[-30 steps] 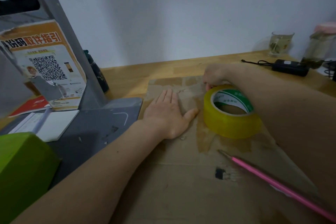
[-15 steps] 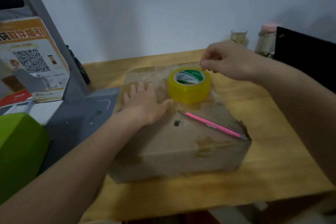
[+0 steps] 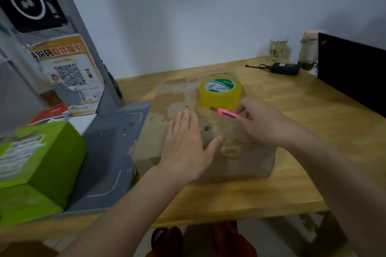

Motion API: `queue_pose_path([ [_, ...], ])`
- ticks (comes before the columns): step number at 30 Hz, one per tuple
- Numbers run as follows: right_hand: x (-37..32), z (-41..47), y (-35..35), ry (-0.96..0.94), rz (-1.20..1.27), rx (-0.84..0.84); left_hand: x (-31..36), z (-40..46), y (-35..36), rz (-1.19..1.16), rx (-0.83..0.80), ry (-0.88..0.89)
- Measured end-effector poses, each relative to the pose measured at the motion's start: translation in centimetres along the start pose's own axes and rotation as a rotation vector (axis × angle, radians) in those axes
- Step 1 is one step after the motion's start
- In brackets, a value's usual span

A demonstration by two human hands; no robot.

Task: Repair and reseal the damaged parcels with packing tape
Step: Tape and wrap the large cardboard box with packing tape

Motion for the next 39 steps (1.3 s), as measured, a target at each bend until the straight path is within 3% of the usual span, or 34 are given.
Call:
queue_pose_path([
  [6,2.2,0.1,-1.5,0.205,0.220,0.282,0.5,1.3,-0.3,0.008,-0.035,0.020],
  [9,5.1,0.0,-1.6,0.398,0.277,0.392,1.6,1.2,-0.3,0.062,0.056,0.150],
  [12,8.3,0.0,0.5,0.577,0.252,0.325,3.0,0.8,0.7,0.066,-0.008,0.319],
  [15,10.3,-0.4,3.9,0.653,0.252,0.167,3.0,1.4,1.6,0.075,-0.135,0.163],
  [18,11.2,-1.0,6.4,0.659,0.220,0.105,2.5,1.9,1.5,0.103,-0.191,0.009],
  [23,11.1,-1.3,7.6,0.624,0.197,0.039,2.1,1.5,1.4,0.143,-0.157,-0.023],
  [27,10.6,-0.7,6.6,0.556,0.256,0.182,1.9,0.8,1.3,-0.003,-0.049,0.059],
  [31,9.1,-0.8,5.7,0.537,0.562,0.336,1.6,0.9,0.0,-0.274,0.325,-0.010],
  [35,7.6,-0.9,6.8,0.526,0.923,0.218,0.9,3.0,0.3,-0.338,0.276,-0.155],
  [39,6.0,-0.4,7.2,0.515,1.150,0.184,-0.3,4.7,0.5,-0.415,0.215,-0.141],
])
Point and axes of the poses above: each hand's wrist, its own z-axis towards the middle knuckle, its own y-axis out of the palm, x = y × z, the point moved 2 cm from there along z, towards the middle knuckle, and after that the axes turned 10 degrees about -z, right-handed, at the moved point
